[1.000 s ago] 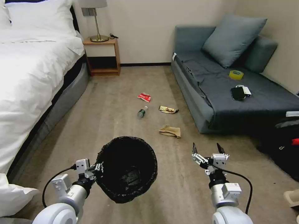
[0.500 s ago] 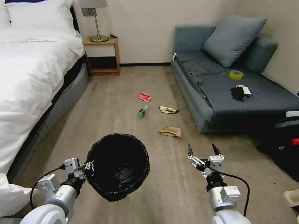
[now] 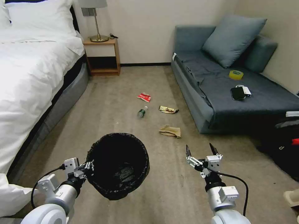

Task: Pick up the trash bin, then pick up the garbage on the floor and place it into the trash bin.

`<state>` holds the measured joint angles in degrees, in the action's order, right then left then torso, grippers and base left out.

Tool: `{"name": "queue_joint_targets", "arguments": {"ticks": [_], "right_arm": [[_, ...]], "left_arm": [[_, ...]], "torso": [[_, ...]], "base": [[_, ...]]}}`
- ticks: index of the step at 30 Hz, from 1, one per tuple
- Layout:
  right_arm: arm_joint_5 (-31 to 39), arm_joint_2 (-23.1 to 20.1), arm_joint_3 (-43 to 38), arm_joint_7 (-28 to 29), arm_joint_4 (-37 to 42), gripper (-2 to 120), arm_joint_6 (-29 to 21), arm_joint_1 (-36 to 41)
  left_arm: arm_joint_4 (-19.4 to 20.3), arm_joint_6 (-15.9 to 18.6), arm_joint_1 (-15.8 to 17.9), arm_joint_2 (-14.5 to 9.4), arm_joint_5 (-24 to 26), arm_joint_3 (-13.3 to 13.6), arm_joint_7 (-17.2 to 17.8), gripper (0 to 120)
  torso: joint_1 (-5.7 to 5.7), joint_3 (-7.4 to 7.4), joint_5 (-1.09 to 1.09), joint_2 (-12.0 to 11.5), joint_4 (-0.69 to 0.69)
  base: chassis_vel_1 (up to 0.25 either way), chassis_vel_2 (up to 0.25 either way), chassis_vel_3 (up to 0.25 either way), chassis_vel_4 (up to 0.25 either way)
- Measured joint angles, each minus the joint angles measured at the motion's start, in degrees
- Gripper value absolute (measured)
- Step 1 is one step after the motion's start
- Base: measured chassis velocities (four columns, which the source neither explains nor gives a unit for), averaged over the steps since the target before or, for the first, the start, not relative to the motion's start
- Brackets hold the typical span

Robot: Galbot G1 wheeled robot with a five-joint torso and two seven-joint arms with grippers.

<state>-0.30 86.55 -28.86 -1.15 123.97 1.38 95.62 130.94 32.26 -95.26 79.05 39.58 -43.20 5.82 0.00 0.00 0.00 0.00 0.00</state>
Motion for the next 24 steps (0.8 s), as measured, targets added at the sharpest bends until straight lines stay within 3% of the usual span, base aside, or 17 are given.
{"name": "queue_joint_targets", "arguments": {"ticks": [10, 24], "right_arm": [[0.1, 0.0, 0.0, -0.1, -0.3, 100, 0.6, 0.0], [0.1, 0.1, -0.1, 0.0, -0.7, 100, 1.0, 0.1]], "left_arm": [[-0.3, -0.3, 0.2, 0.0, 0.3, -0.1, 0.0, 4], [-0.8, -0.9, 0.3, -0.1, 0.6, -0.6, -0.3, 4]], "torso": [[0.0, 0.0, 0.0, 0.0, 0.0], [0.0, 0.0, -0.01, 0.0, 0.0]], "base": [[-0.024, 0.035, 0.024, -0.023], [-0.125, 0.131, 0.135, -0.134]]}}
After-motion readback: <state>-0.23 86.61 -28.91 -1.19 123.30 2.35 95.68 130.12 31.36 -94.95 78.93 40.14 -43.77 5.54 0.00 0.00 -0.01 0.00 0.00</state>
